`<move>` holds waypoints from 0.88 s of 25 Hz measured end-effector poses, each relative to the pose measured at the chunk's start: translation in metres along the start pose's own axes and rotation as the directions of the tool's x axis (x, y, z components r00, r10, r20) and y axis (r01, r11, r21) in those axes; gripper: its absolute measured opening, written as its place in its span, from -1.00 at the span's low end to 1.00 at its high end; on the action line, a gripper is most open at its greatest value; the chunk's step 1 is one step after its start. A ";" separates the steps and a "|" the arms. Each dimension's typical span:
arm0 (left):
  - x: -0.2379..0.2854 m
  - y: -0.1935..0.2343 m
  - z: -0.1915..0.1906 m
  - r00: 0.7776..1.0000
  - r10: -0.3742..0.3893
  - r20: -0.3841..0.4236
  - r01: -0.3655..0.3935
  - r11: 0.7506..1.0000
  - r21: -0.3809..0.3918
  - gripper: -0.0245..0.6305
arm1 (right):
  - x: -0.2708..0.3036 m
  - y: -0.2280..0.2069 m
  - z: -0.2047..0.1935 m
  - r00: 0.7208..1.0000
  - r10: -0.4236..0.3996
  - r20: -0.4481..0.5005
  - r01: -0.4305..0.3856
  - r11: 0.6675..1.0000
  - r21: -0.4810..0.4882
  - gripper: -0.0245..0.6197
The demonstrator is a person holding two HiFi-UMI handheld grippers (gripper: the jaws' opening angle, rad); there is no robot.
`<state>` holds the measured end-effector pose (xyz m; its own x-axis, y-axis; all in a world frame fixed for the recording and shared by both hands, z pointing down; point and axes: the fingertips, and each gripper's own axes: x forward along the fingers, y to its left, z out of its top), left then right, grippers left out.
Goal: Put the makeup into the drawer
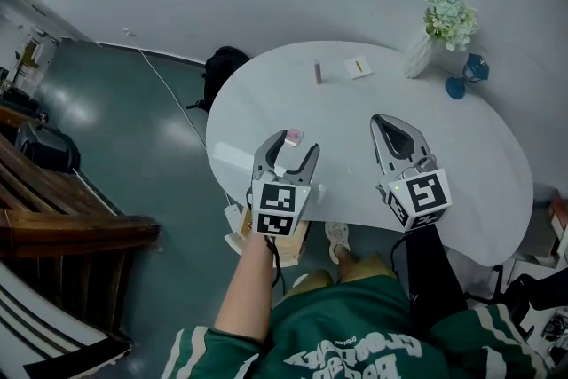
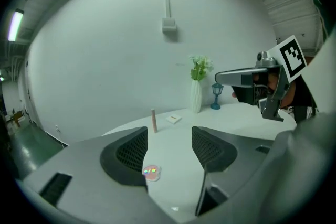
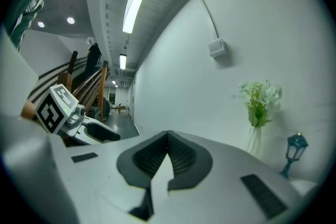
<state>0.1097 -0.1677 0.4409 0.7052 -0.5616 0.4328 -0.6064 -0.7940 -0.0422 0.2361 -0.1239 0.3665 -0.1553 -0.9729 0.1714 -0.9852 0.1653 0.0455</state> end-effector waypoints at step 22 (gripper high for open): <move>0.101 0.050 -0.136 0.863 -0.091 -0.497 0.117 0.993 0.021 0.01 | 0.066 -0.007 -0.051 0.989 0.129 -0.074 -0.126 0.991 0.043 -0.91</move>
<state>0.1006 -0.2328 0.6050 0.4813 -0.2969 0.8247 -0.5121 -0.8589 -0.0103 0.2368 -0.1806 0.4280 -0.2756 -0.9286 0.2485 -0.9599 0.2798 -0.0189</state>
